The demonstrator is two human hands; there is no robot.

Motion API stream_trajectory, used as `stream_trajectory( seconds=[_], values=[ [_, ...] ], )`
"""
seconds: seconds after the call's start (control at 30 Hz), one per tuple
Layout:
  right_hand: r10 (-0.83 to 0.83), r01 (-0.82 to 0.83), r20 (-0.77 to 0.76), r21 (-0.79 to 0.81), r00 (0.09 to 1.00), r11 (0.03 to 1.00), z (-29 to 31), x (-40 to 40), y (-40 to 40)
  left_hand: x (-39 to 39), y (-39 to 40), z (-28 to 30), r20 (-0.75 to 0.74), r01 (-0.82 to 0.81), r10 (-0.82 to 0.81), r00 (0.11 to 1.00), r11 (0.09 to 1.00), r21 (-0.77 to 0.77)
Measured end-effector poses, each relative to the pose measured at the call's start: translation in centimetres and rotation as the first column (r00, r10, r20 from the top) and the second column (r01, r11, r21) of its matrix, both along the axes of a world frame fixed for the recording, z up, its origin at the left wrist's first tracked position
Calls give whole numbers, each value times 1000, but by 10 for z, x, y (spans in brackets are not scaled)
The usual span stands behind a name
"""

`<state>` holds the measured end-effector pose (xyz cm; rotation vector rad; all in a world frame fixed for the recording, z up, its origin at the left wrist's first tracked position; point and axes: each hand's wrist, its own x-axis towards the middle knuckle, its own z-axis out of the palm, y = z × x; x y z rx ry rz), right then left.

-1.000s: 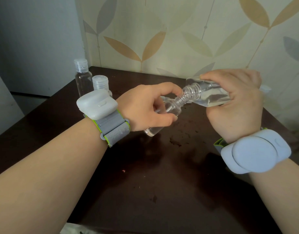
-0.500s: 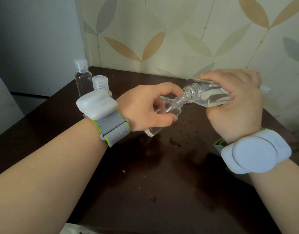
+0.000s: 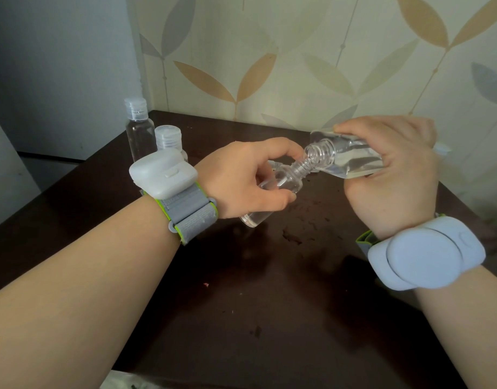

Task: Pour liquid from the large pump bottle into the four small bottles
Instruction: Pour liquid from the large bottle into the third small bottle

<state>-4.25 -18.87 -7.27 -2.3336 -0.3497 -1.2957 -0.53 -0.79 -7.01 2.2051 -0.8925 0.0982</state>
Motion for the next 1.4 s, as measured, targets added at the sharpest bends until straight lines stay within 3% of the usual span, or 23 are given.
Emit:
stream_trajectory(
  seconds=[1.4],
  values=[
    [4, -4, 2, 11, 1000, 1000, -2, 1, -2, 0, -1, 0, -13, -5, 5, 1000, 1000, 4]
  ],
)
